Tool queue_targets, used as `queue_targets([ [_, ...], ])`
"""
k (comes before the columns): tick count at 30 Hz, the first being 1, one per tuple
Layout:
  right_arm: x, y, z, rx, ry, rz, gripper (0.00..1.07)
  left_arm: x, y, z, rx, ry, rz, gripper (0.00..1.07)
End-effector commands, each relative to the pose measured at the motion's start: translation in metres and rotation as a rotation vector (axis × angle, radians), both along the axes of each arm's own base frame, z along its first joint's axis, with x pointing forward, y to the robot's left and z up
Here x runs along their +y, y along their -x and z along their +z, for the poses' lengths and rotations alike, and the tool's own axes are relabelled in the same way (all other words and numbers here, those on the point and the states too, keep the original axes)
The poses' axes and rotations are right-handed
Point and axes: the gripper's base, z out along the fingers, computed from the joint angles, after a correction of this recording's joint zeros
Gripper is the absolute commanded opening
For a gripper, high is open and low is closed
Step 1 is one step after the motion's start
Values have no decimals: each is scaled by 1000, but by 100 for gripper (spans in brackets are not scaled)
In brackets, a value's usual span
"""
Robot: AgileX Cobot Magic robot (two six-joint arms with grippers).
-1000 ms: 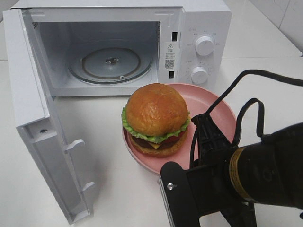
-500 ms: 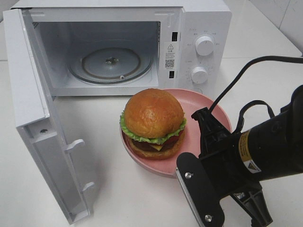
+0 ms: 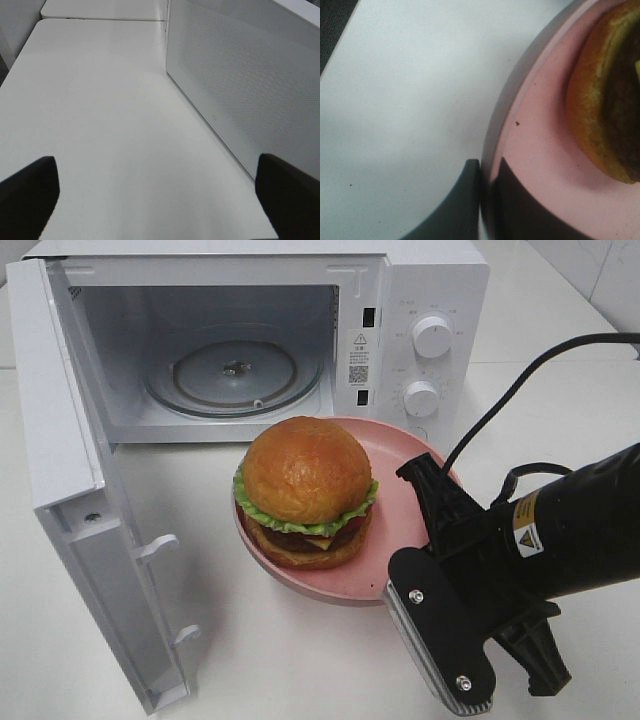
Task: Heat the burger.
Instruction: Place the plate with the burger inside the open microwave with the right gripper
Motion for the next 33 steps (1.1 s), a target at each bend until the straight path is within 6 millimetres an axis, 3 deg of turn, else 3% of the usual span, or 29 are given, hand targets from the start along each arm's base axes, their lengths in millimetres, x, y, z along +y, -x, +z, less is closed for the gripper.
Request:
queue_targets([
  [1,4,-6,9,-80,-59,11,0,0,2,0,-29,0,-6,100],
  [10,21,-26,23,-90,-71,4,0,0,2,0,-29,0,-6,100],
  [33,63,-74,23,-90,-99,-30,0,0,2,0,-29,0,-6,100],
])
